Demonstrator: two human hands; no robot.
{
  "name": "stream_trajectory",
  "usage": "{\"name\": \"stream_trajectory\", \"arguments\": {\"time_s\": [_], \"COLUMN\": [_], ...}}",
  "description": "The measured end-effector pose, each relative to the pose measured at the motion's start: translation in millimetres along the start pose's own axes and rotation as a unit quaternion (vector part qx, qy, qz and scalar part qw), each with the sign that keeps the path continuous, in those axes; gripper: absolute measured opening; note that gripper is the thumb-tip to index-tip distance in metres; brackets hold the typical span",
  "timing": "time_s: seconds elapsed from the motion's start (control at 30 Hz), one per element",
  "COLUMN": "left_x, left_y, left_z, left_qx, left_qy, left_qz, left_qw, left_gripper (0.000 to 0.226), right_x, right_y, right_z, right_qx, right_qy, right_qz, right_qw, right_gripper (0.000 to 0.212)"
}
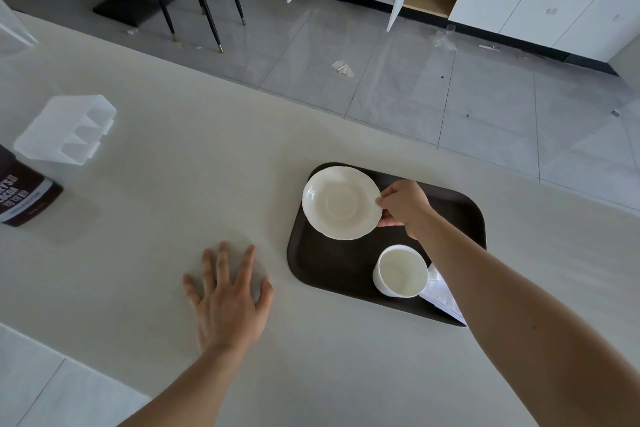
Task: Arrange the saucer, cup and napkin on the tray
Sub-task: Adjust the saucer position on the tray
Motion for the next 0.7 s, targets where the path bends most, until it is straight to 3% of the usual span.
{"name": "stream_trajectory", "arguments": {"time_s": [0.7], "left_x": [-0.8], "left_y": [-1.4], "left_z": [-2.8], "left_qx": [0.0], "left_qy": [0.004], "left_qz": [-0.003], "left_qw": [1.0], "left_gripper": [0.069], "right_x": [0.6], "right_y": [-1.2], "right_z": [-2.9], "right_qx": [0.007], "right_qy": [0.018], "right_qz": [-0.001], "right_qw": [1.0], "right_gripper": [0.004]}}
Point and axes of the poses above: each hand's wrist, its own x-axis away from the middle knuckle, its own z-axis out of the back of the hand, y = z × x, the point moved 1 cm from there along -x, towards the middle knuckle, and after that the axes turned 10 degrees about -y, right-handed, at the moved point
